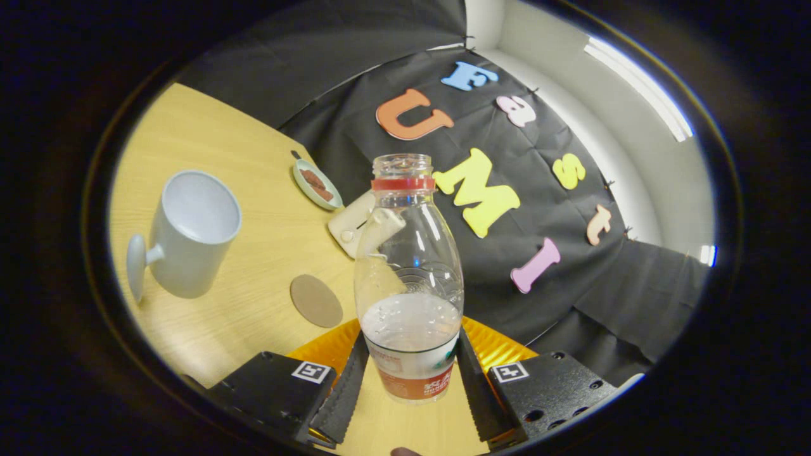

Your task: Take the bottle from table, then pour the juice into the cup, finally place the bottle on the coaster

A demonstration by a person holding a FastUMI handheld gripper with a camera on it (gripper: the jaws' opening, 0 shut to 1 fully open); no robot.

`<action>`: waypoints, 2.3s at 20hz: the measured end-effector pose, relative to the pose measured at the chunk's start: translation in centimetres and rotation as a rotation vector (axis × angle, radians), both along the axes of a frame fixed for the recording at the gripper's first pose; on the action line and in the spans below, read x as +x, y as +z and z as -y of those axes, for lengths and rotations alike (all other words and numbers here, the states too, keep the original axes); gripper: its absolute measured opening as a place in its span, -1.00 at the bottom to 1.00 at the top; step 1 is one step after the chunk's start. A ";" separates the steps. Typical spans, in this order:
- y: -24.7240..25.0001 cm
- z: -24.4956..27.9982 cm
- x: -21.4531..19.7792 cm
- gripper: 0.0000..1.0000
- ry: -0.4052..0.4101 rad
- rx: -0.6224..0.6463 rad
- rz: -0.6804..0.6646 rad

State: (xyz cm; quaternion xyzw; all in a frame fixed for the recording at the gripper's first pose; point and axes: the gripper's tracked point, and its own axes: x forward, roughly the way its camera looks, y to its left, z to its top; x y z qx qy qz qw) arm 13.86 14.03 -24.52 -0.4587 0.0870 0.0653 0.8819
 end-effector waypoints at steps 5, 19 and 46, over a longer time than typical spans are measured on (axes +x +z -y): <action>0.0 -1.7 -0.5 0.55 0.067 -0.196 0.052; 2.0 -3.4 -0.2 0.54 0.173 -0.539 0.148; 3.6 -3.9 -0.1 0.54 0.218 -0.709 0.160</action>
